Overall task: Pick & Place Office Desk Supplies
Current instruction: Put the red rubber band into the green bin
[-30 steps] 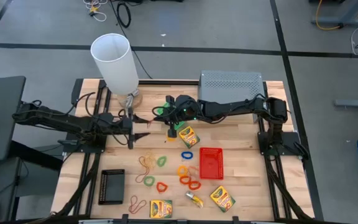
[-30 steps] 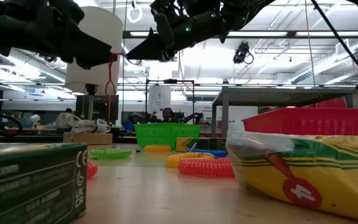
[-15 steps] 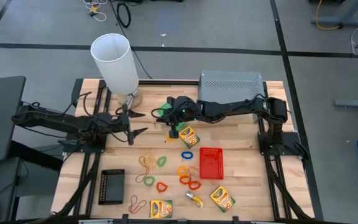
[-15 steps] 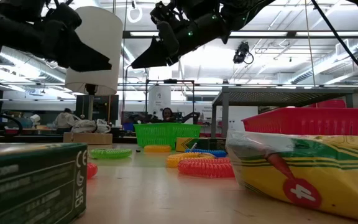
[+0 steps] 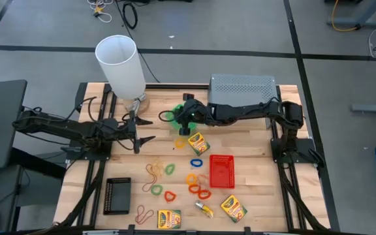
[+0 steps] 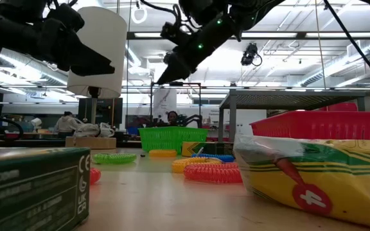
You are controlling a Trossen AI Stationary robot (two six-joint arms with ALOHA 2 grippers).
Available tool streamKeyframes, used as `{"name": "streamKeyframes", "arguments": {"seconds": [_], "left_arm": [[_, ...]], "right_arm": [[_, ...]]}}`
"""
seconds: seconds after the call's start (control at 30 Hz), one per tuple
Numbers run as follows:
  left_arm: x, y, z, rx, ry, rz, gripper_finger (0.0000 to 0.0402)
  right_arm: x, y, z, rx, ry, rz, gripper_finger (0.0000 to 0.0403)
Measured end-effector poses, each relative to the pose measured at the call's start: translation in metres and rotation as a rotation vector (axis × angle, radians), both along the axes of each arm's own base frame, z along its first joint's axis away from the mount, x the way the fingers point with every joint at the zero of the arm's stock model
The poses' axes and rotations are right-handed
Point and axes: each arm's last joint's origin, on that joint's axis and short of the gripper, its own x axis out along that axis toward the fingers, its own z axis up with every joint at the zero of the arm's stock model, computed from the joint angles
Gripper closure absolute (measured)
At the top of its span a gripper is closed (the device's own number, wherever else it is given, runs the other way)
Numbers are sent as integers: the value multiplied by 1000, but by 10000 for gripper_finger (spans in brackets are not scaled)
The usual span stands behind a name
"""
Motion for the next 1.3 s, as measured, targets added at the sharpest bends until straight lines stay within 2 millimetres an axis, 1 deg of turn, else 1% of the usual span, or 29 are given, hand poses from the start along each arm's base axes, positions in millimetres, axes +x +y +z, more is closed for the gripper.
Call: {"name": "streamKeyframes", "arguments": {"seconds": [0.1, 0.2, 0.3, 0.57, 0.67, 0.87, 1.03, 1.17, 1.3], "left_arm": [[0, 0, 0, -2, 0, -10, 90], [0, -1, 0, -3, 1, -21, 90], [0, -1, -1, -3, 5, -22, 90], [0, -1, -1, -10, 4, -22, 90], [0, -1, -1, -13, 3, -27, 90], [0, -1, -1, -24, 0, -30, 90], [0, -1, -1, -24, 2, -30, 90], [0, -1, -1, -24, 2, -30, 90], [0, -1, -1, -25, 2, -30, 90]], "right_arm": [[-5, -4, 6, -42, 23, -37, 403], [-10, -8, 12, -39, 27, -57, 403], [-13, -12, 10, -16, 50, -80, 403], [-20, -19, 1, 123, 103, -104, 402], [-20, -18, 0, 144, 107, -93, 390], [-20, -19, 0, 243, 97, -15, 337], [-20, -18, -1, 312, 99, 63, 269], [-20, -17, -1, 322, 100, 75, 209], [-22, -17, -4, 325, 132, 75, 175]]}}
